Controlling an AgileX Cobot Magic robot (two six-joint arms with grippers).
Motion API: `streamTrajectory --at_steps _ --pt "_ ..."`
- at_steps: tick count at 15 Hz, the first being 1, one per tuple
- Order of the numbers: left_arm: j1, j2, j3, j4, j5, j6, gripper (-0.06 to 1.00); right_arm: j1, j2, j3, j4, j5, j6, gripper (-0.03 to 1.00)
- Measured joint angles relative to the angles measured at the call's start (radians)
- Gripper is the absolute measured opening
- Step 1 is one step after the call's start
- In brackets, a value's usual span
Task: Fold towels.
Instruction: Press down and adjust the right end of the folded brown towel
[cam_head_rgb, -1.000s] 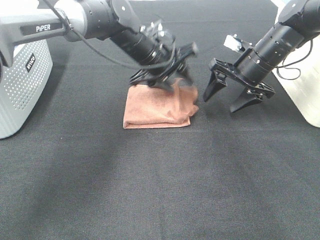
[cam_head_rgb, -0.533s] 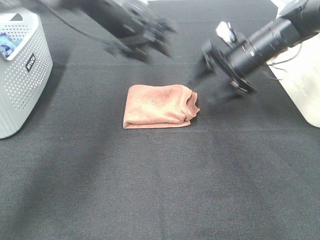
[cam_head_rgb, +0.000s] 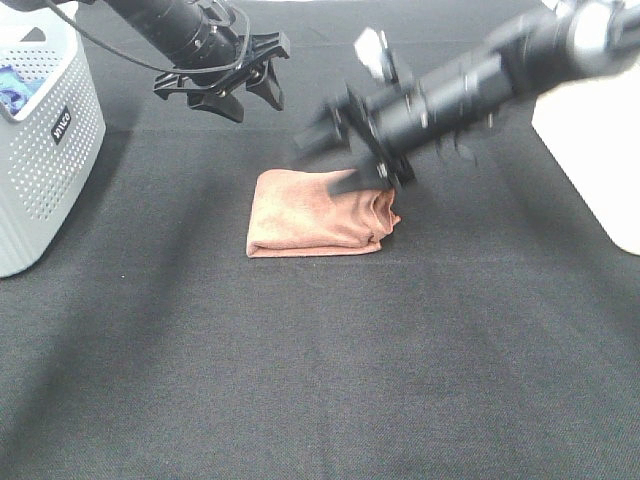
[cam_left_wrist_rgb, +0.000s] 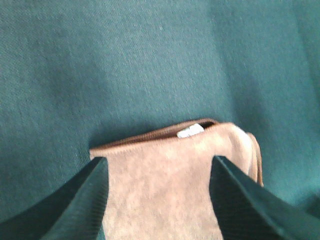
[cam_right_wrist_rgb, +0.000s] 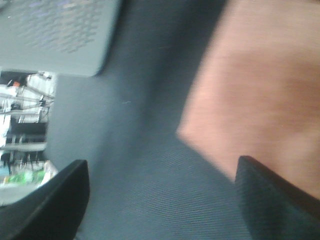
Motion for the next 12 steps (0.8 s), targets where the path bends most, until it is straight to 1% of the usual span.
streamTrajectory --at_steps 2,5,8,10,12 --pt "0.0 0.0 0.0 0.0 0.007 0.001 0.57 -0.012 0.028 0.0 0.0 -0.008 0.0 0.75" --pt "0.0 0.0 0.0 0.0 0.032 0.001 0.57 -0.084 0.08 0.0 -0.014 -0.017 0.041 0.75" --pt "0.0 0.0 0.0 0.0 0.039 0.001 0.57 -0.143 0.081 0.0 -0.039 0.027 0.071 0.75" --pt "0.0 -0.006 0.0 0.0 0.081 0.004 0.57 -0.159 0.08 0.0 -0.099 0.033 0.116 0.75" --pt "0.0 -0.034 0.0 0.023 0.131 0.008 0.57 -0.161 0.049 0.0 -0.217 0.036 0.169 0.75"
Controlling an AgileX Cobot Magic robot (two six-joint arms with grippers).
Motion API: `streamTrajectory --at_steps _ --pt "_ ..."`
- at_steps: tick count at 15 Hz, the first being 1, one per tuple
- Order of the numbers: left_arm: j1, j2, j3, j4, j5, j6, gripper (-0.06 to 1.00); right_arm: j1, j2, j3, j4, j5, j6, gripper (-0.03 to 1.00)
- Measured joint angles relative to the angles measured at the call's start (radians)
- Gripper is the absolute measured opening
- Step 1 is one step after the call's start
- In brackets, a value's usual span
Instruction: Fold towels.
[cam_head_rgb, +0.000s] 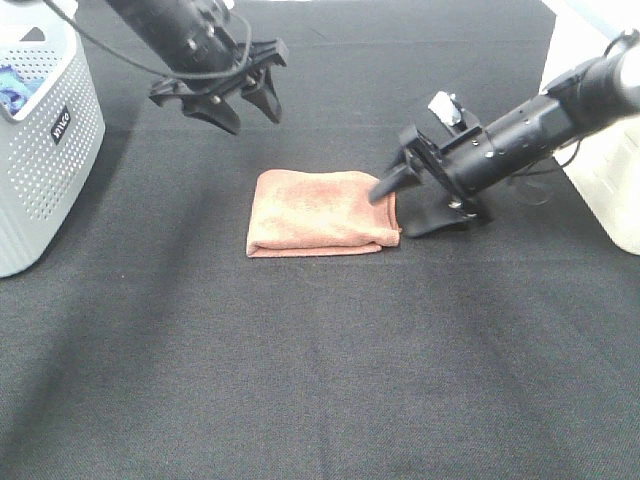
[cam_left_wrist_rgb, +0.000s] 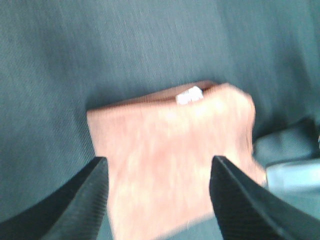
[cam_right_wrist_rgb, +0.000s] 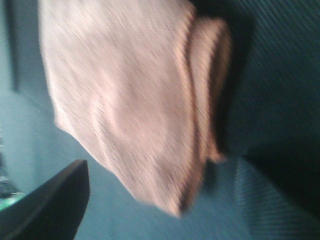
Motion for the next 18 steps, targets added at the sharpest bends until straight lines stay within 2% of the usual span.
streamTrajectory --at_steps 1,2,6,10,12,13,14,16,17,18 --pt "0.0 -0.024 0.0 0.021 0.033 0.004 0.57 0.001 -0.035 0.0 -0.041 0.012 0.025 0.75" --pt "0.0 -0.024 0.0 0.021 0.033 0.004 0.57 0.001 -0.035 0.0 -0.041 0.012 0.025 0.75" --pt "0.0 -0.178 0.0 0.121 0.191 0.004 0.57 0.001 -0.291 0.0 -0.144 0.156 0.132 0.75" --pt "0.0 -0.358 0.014 0.253 0.21 0.007 0.57 0.001 -0.488 0.0 -0.319 0.212 0.278 0.75" --pt "0.0 -0.508 0.12 0.34 0.211 0.007 0.57 0.001 -0.614 0.0 -0.431 0.215 0.352 0.75" --pt "0.0 -0.571 0.185 0.369 0.211 0.007 0.57 0.001 -0.668 0.0 -0.465 0.216 0.371 0.75" --pt "0.0 -0.571 0.185 0.369 0.211 0.007 0.57 0.001 -0.668 0.0 -0.465 0.216 0.371 0.75" --pt "0.0 -0.718 0.348 0.408 0.211 -0.001 0.57 0.001 -0.783 0.039 -0.518 0.216 0.393 0.75" --pt "0.0 -0.835 0.506 0.418 0.211 -0.016 0.57 0.001 -0.89 0.109 -0.546 0.217 0.402 0.75" --pt "0.0 -0.917 0.607 0.418 0.211 -0.027 0.57 0.001 -0.958 0.175 -0.565 0.218 0.407 0.75"
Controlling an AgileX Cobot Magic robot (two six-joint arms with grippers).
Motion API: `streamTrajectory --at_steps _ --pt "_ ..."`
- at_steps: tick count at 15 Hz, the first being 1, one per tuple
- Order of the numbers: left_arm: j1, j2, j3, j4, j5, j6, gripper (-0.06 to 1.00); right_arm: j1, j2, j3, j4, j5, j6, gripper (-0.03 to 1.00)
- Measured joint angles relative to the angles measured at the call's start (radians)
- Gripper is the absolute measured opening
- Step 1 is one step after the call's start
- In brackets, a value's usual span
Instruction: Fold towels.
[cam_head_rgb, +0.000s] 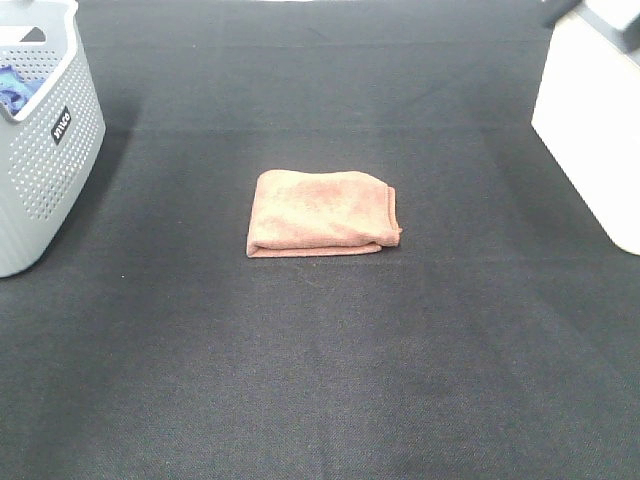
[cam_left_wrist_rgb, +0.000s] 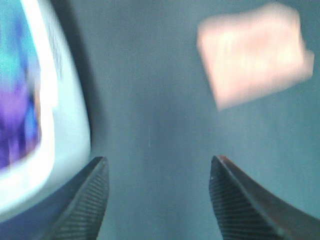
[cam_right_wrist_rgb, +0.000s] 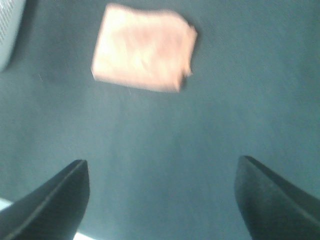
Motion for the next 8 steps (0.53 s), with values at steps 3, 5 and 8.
streamTrajectory --at_steps 3,5,8 --pt "0.0 -0.266 0.313 0.0 -0.033 -0.011 0.57 0.0 -0.219 0.23 -0.043 0.006 0.001 0.75" --pt "0.0 -0.43 0.48 0.0 -0.053 -0.011 0.57 0.0 -0.358 0.396 -0.059 0.007 0.001 0.75" --pt "0.0 -0.663 0.696 -0.002 -0.035 -0.012 0.57 0.0 -0.59 0.591 -0.062 0.011 0.001 0.75"
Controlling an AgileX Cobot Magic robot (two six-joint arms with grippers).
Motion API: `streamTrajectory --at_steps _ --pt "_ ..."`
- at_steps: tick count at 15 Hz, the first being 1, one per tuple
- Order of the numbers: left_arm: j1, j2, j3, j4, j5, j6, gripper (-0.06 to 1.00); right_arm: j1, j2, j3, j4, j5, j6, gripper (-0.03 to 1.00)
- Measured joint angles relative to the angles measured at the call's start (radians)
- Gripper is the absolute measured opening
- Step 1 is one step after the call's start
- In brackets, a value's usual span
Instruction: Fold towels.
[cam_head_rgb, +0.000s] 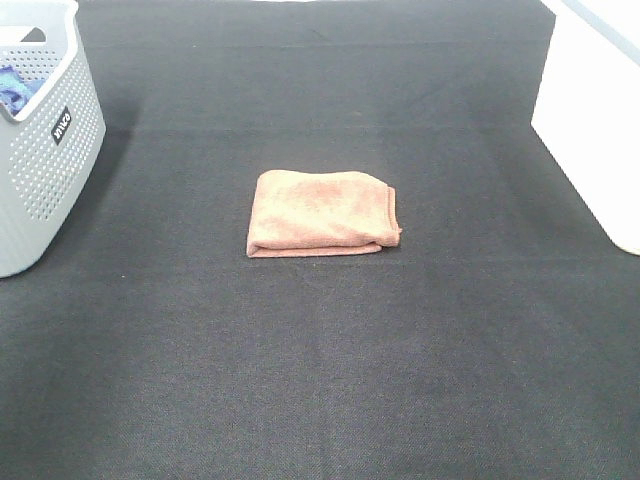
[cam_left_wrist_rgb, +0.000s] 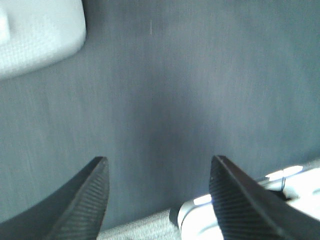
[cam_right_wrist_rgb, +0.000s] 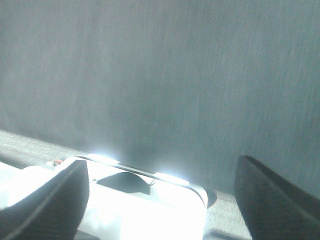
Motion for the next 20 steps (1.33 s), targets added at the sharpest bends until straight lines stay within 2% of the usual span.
streamTrajectory --at_steps 1,4,6,8,11,13,20 --pt "0.0 -0.119 0.079 0.0 0.032 0.0 0.57 0.0 -0.111 0.069 -0.012 0.002 0.0 0.75" --pt "0.0 -0.322 0.197 -0.003 0.039 0.005 0.57 0.0 -0.313 0.151 -0.063 0.004 0.0 0.75" --pt "0.0 -0.375 0.228 -0.005 0.038 0.021 0.57 0.0 -0.374 0.175 -0.073 0.005 0.0 0.75" --pt "0.0 -0.472 0.268 -0.029 0.004 0.068 0.57 0.0 -0.477 0.233 -0.079 -0.037 -0.001 0.75" --pt "0.0 -0.497 0.303 -0.061 -0.107 0.131 0.57 0.0 -0.499 0.265 -0.098 -0.079 -0.018 0.76" --pt "0.0 -0.491 0.306 -0.072 -0.116 0.154 0.57 0.0 -0.502 0.288 -0.098 -0.131 -0.019 0.76" --pt "0.0 -0.491 0.306 -0.079 -0.116 0.178 0.57 0.0 -0.506 0.294 -0.092 -0.144 -0.019 0.76"
